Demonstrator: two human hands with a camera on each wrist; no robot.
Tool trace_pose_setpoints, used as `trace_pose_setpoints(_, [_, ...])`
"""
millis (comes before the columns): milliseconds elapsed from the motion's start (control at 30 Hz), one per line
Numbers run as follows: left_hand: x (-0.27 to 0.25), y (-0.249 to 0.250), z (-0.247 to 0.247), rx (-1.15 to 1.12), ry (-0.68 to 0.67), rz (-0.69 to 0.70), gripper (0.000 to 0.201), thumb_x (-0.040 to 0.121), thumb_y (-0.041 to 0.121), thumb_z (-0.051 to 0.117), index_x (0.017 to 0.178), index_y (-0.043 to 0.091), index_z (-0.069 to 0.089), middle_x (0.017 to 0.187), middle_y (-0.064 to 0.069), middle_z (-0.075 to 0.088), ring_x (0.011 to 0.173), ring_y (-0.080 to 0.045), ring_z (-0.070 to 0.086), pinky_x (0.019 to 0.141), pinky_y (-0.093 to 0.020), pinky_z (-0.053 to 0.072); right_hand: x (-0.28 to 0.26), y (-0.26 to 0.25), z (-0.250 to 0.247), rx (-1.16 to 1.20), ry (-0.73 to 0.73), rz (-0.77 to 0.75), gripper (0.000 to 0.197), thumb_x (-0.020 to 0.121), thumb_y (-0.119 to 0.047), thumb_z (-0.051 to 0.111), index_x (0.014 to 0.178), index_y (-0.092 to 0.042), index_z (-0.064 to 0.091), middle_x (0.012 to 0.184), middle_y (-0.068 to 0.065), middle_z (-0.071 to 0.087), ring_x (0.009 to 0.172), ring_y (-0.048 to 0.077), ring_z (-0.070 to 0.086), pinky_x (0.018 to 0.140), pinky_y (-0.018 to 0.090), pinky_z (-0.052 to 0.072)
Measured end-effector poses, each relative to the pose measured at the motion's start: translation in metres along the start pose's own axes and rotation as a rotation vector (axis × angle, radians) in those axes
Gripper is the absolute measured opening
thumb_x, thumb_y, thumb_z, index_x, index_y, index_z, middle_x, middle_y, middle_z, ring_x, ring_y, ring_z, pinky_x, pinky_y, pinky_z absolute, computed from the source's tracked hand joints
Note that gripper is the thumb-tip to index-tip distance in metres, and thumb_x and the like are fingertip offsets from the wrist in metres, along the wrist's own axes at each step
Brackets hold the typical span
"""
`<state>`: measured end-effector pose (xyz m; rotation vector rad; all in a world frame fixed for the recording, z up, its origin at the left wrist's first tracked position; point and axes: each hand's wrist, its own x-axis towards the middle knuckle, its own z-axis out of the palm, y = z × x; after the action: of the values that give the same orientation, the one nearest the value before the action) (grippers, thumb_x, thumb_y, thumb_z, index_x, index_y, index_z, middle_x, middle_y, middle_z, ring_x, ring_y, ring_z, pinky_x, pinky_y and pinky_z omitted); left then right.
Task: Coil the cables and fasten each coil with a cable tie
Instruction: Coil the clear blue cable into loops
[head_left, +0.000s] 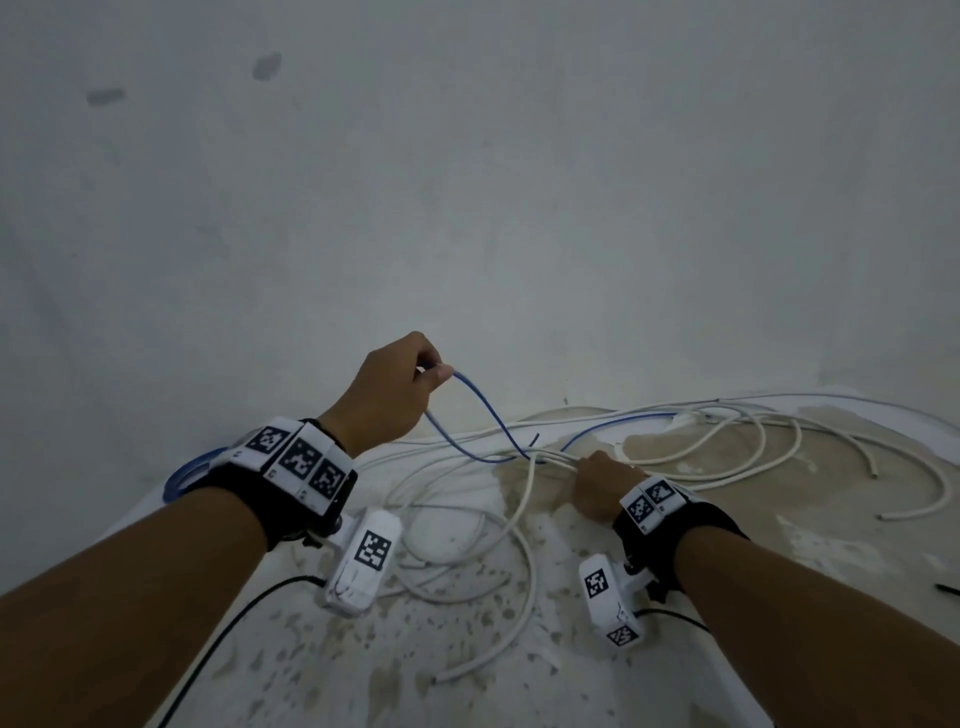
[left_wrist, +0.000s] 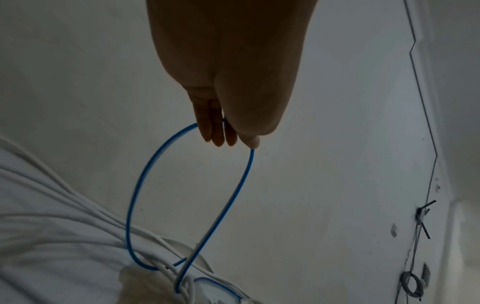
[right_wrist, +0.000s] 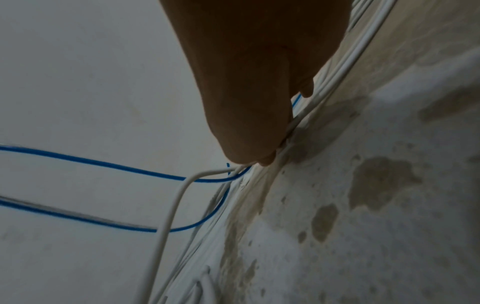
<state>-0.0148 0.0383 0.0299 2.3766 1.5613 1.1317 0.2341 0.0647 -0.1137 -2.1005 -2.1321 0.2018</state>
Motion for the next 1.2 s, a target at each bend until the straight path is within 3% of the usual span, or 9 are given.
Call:
trace_pose_setpoints(133, [-0.014,0.004,-0.012,0.020,-0.021,0.082,0.010,0.096,0.022,0.059,0.089,0.015,0.056,0.076,0.011,0.054,0.063,-0.005,0.049,0.060,-0.014,0.035,0.007,0.004,-0.003,0.021,-0.085,-0.023,0.031,0.100,-0.027,0.043,0.114,-0.006,0.061,0.115,0.012,0.057,0.096,0.029,0.062,0.076,0.030,0.044])
trace_pose_setpoints(233, [-0.022,0.004,-0.017,0.010,-0.009,0.086,0.010,0.097,0.022,0.058,0.091,0.014,0.055,0.075,0.013,0.053,0.065,-0.004,0.049,0.062,-0.014,0.037,0.018,-0.002,-0.005,0.003,-0.076,0.023,0.036,0.097,-0.034,0.046,0.116,-0.007,0.058,0.117,0.013,0.062,0.100,0.030,0.063,0.089,0.039,0.052])
trace_pose_setpoints(300, [-0.025,0.004,-0.020,-0.021,0.025,0.085,0.011,0.098,0.022,0.055,0.092,0.013,0.054,0.077,0.010,0.056,0.068,-0.005,0.051,0.065,-0.017,0.039,0.015,-0.018,-0.015,-0.013,0.039,0.053,0.041,0.097,-0.033,0.048,0.129,-0.007,0.049,0.130,0.018,0.049,0.115,0.036,0.055,0.097,0.042,0.046])
trace_pose_setpoints(433, [-0.025,0.006,-0.026,-0.090,0.113,0.063,0.012,0.099,0.022,0.052,0.094,0.012,0.052,0.080,0.000,0.062,0.079,-0.019,0.064,0.065,-0.020,0.044,0.000,-0.057,-0.045,0.070,0.112,-0.226,0.054,0.091,-0.021,0.058,0.142,-0.018,0.043,0.135,0.015,0.047,0.121,0.034,0.052,0.097,0.038,0.043])
trace_pose_setpoints(567, [-0.024,0.011,-0.036,-0.124,0.189,0.061,0.011,0.099,0.021,0.052,0.094,0.011,0.051,0.082,0.002,0.061,0.085,-0.022,0.066,0.069,-0.020,0.043,-0.002,-0.074,-0.055,0.072,0.012,-0.268,0.027,0.093,-0.018,0.054,0.113,-0.011,0.071,0.118,0.011,0.068,0.103,0.028,0.063,0.082,0.033,0.050])
trace_pose_setpoints(867, [-0.033,-0.005,-0.054,-0.057,0.279,0.036,0.010,0.097,0.019,0.057,0.093,0.010,0.054,0.078,0.008,0.057,0.073,-0.006,0.053,0.062,-0.008,0.036,-0.008,-0.060,-0.056,0.076,-0.130,-0.203,0.029,0.101,-0.018,0.045,0.111,-0.005,0.070,0.114,0.013,0.067,0.085,0.021,0.060,0.063,0.022,0.046])
trace_pose_setpoints(933, [-0.032,-0.004,-0.058,-0.065,0.285,0.035,0.010,0.097,0.019,0.056,0.094,0.010,0.053,0.081,0.006,0.059,0.076,-0.008,0.056,0.064,-0.009,0.037,-0.007,-0.059,-0.057,0.103,-0.091,-0.173,0.024,0.097,-0.023,0.048,0.083,-0.010,0.063,0.089,0.009,0.061,0.081,0.023,0.054,0.066,0.027,0.044])
trace_pose_setpoints(1000, [-0.031,-0.002,-0.062,-0.089,0.295,0.032,0.011,0.098,0.020,0.055,0.094,0.010,0.053,0.086,0.001,0.062,0.082,-0.016,0.061,0.066,-0.013,0.040,-0.005,-0.062,-0.059,0.114,-0.031,-0.145,0.035,0.091,-0.032,0.054,0.063,-0.013,0.047,0.065,0.003,0.047,0.065,0.022,0.047,0.054,0.027,0.035])
trace_pose_setpoints(1200, [-0.035,0.003,-0.069,-0.055,0.309,0.018,0.013,0.097,0.023,0.057,0.092,0.011,0.054,0.077,0.002,0.060,0.066,-0.003,0.052,0.059,-0.009,0.036,-0.004,-0.067,-0.073,0.282,0.195,-0.049,0.041,0.096,-0.039,0.054,0.069,-0.008,0.058,0.062,0.003,0.054,0.067,0.025,0.057,0.058,0.028,0.043])
